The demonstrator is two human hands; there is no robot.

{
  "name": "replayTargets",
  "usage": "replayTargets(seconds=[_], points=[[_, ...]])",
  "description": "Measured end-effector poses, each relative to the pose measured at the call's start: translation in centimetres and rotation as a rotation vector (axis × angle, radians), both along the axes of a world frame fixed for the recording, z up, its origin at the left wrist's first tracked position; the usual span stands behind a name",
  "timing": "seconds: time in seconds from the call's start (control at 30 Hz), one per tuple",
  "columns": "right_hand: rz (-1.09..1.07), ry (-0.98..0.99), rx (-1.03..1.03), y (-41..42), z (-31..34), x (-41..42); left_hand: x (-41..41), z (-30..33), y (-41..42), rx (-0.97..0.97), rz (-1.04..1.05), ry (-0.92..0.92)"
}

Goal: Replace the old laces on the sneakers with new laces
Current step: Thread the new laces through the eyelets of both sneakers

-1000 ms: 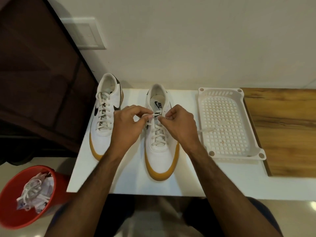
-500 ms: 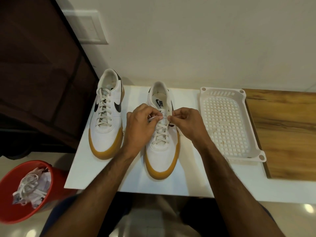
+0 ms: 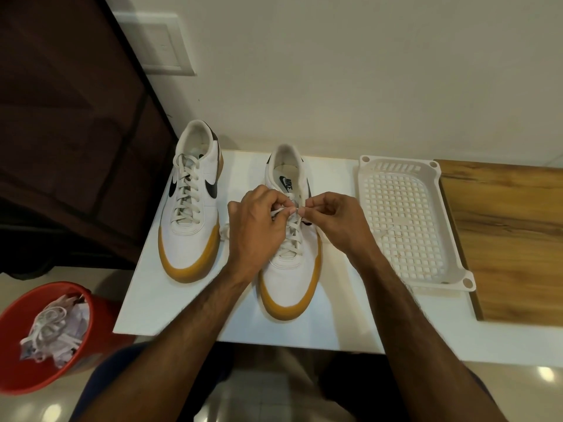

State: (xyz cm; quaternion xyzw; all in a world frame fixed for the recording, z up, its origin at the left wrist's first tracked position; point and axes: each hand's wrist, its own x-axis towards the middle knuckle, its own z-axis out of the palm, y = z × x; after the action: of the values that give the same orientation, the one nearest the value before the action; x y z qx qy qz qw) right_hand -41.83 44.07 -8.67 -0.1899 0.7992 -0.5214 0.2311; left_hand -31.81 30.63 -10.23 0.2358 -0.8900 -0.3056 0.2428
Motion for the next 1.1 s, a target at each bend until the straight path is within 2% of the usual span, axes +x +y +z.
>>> replayTargets(seconds=[0.23,0.4,0.67,0.77,0.87,1.0,1.03,1.07,1.1], points=[[0.004,0.003,-0.053,0.3,0.0,0.1,-0.2,0.1,1.2,-0.080,0.088,-0.050],[0.019,0.007,-0.076,0.3,-0.2,0.1,-0.4,-0.1,1.1,-0.089,0.067,-0.057],[-0.019,0.047,-0.044,0.0,-0.5,0.0,-0.6,0.0,0.4,0.001,0.011,-0.013],[-0.069,-0.023,-0.063,0.2,-0.3,-0.3,-0.5,0.2,-0.6,-0.127,-0.049,-0.090],[-0.228,-0.242,-0.352,1.1,0.5,-1.4,-0.2,0.4,-1.5,-0.122,-0.072,-0.125],[-0.587,-0.727,-1.148,3.2,1.6,-3.6,-0.4,0.4,-1.7,-0.059,-0.078,-0.113],[-0.648,-0.784,-1.250,3.8,1.6,-3.9,-0.4,0.3,-1.7,-0.064,-0.084,-0.111],[-0.682,-0.799,-1.251,4.2,1.6,-4.1,-0.3,0.3,-1.7,-0.072,-0.091,-0.112],[-0.695,-0.773,-1.159,4.4,1.7,-4.1,-0.3,0.2,-1.8,-0.082,-0.102,-0.114]])
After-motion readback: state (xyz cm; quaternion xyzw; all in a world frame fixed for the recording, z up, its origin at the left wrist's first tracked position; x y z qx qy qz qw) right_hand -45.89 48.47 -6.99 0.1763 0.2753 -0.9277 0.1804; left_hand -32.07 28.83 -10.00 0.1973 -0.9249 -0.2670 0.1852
